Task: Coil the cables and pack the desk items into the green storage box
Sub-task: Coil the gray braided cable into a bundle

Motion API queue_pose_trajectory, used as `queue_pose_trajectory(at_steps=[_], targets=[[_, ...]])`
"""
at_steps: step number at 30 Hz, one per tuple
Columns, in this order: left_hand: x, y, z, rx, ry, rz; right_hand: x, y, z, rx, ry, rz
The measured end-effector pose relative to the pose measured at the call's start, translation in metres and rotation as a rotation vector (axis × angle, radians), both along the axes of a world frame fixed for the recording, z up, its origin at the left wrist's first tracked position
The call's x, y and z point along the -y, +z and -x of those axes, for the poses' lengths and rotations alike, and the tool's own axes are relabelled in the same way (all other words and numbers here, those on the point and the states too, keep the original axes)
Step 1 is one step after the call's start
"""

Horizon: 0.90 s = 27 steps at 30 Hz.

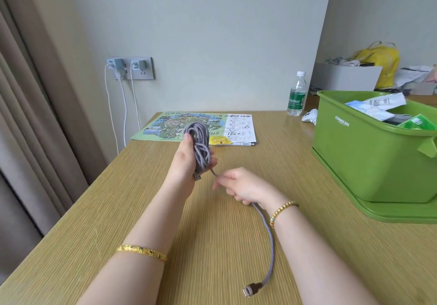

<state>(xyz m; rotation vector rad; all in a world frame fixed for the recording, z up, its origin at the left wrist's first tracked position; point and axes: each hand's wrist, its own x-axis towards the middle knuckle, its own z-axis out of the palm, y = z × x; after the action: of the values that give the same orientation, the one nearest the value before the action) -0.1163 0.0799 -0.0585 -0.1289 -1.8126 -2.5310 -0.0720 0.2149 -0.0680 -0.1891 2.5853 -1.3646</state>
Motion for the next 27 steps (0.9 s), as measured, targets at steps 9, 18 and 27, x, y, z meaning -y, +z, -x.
queue_pose_trajectory(at_steps=[9,18,27], targets=[[0.015,-0.008,0.011,-0.084,0.438,0.547,-0.003,0.006,-0.003,-0.015,-0.030,0.012],[0.015,-0.009,0.010,-0.232,0.431,0.937,-0.020,0.024,-0.008,-0.145,-0.152,0.389],[0.005,-0.003,-0.003,-0.259,-0.032,1.061,-0.021,0.025,-0.007,-0.235,-0.153,0.468]])
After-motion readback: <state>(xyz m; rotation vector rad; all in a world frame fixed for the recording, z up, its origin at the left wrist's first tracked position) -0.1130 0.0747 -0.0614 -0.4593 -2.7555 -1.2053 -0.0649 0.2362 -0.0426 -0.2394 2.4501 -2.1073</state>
